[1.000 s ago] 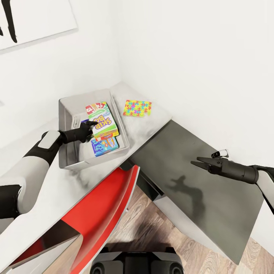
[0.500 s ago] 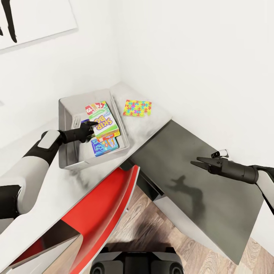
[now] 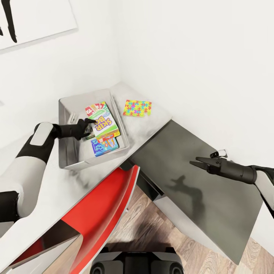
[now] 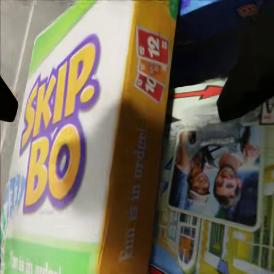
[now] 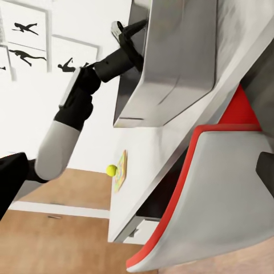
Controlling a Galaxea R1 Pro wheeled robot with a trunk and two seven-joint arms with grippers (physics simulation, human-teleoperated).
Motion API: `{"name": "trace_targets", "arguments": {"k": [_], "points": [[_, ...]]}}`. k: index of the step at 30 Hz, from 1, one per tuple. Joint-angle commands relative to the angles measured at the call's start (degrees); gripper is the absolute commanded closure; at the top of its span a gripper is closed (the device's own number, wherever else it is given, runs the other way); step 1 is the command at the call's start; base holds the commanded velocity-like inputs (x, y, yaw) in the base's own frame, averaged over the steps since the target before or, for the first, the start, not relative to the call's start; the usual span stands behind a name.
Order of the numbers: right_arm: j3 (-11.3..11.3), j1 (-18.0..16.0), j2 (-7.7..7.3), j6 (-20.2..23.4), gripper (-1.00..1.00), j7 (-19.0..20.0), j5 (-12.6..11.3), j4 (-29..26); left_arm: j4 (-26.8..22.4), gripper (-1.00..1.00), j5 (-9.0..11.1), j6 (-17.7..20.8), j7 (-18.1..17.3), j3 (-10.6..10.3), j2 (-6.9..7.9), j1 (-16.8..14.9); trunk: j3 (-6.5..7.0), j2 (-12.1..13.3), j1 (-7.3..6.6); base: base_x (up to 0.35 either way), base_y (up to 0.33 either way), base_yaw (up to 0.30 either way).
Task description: Put all the toys in the child's room - the three board games (two on the bed and one on the table), the two jigsaw puzzles on the table, and the tennis ball on the table - inside the toy box on the table in the child's room.
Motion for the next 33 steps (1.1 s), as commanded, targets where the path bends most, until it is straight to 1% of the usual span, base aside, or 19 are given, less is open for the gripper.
{"name": "trace_targets", "arguments": {"k": [1, 4, 8, 9, 14, 19, 25, 26, 28, 30, 31, 32, 33], "points": [[0.0, 0.0, 0.03, 0.2, -1.00, 0.2, 0.0, 0.0, -1.1, -1.00, 0.1, 1.0, 1.6, 0.5, 0.02, 0.3, -0.08, -0.1, 0.04, 0.000, 0.000, 0.000], [0.0, 0.0, 0.15, 0.2, -1.00, 0.2, 0.0, 0.0, -3.3, -1.00, 1.8, 2.6, 3.2, 1.5, 0.07, 1.0, -0.08, -0.1, 0.04, 0.000, 0.000, 0.000], [0.0, 0.0, 0.24, 0.2, -1.00, 0.2, 0.0, 0.0, -4.7, -1.00, 3.1, 3.7, 5.4, 2.2, 0.28, 1.4, -0.08, -0.1, 0.04, 0.000, 0.000, 0.000], [0.0, 0.0, 0.24, 0.2, -1.00, 0.2, 0.0, 0.0, -4.7, -1.00, 3.1, 3.7, 5.4, 2.2, 0.28, 1.4, -0.08, -0.1, 0.04, 0.000, 0.000, 0.000], [0.0, 0.0, 0.31, 0.2, -1.00, 0.2, 0.0, 0.0, -5.4, -1.00, 3.9, 4.3, 8.0, 2.5, 0.39, 1.6, -0.08, -0.1, 0.04, 0.000, 0.000, 0.000], [0.0, 0.0, 0.33, 0.2, -1.00, 0.2, 0.0, 0.0, -5.9, -1.00, 4.1, 4.4, 8.6, 2.6, 0.42, 1.7, -0.08, -0.1, 0.04, 0.000, 0.000, 0.000], [0.0, 0.0, 0.60, 0.2, -1.00, 0.2, 0.2, 0.0, -10.1, -1.00, 4.6, 5.3, 9.1, 2.6, 0.41, 1.8, -0.08, -0.1, 0.04, 0.000, 0.000, 0.000], [0.0, 0.0, 0.60, 0.2, -1.00, 0.2, 0.2, 0.0, -10.1, -1.00, 4.6, 5.3, 9.1, 2.6, 0.41, 1.8, -0.08, -0.1, 0.04, 0.000, 0.000, 0.000], [0.0, 0.3, 0.89, 0.2, -1.00, 0.2, 0.3, 0.0, -12.1, -1.00, 5.5, 6.0, 9.0, 2.6, 0.32, 2.2, -0.08, -0.1, 0.04, 0.000, 0.000, 0.000], [0.0, 0.8, 1.14, -0.2, -1.00, 0.2, 0.3, 0.0, -14.2, -1.00, 7.3, 6.5, 9.0, 2.5, 0.16, 2.6, -0.08, -0.1, 0.04, 0.000, 0.000, 0.000], [0.0, 0.8, 1.14, -0.2, -1.00, 0.2, 0.3, 0.0, -14.2, -1.00, 7.3, 6.5, 9.0, 2.5, 0.16, 2.6, -0.08, -0.1, 0.04, 0.000, 0.000, 0.000], [0.0, 0.9, 1.23, -0.7, -1.00, 0.2, 0.4, 0.0, -15.2, -1.00, 8.3, 6.7, 9.0, 2.5, 0.06, 2.9, -0.08, -0.1, 0.04, 0.000, 0.000, 0.000], [0.0, 1.3, 1.41, -2.6, -1.00, 0.3, 0.4, 0.0, -18.5, -1.00, 11.1, 7.0, 8.9, 2.3, -0.23, 4.1, -0.08, -0.1, 0.04, 0.000, 0.000, 0.000]]}}
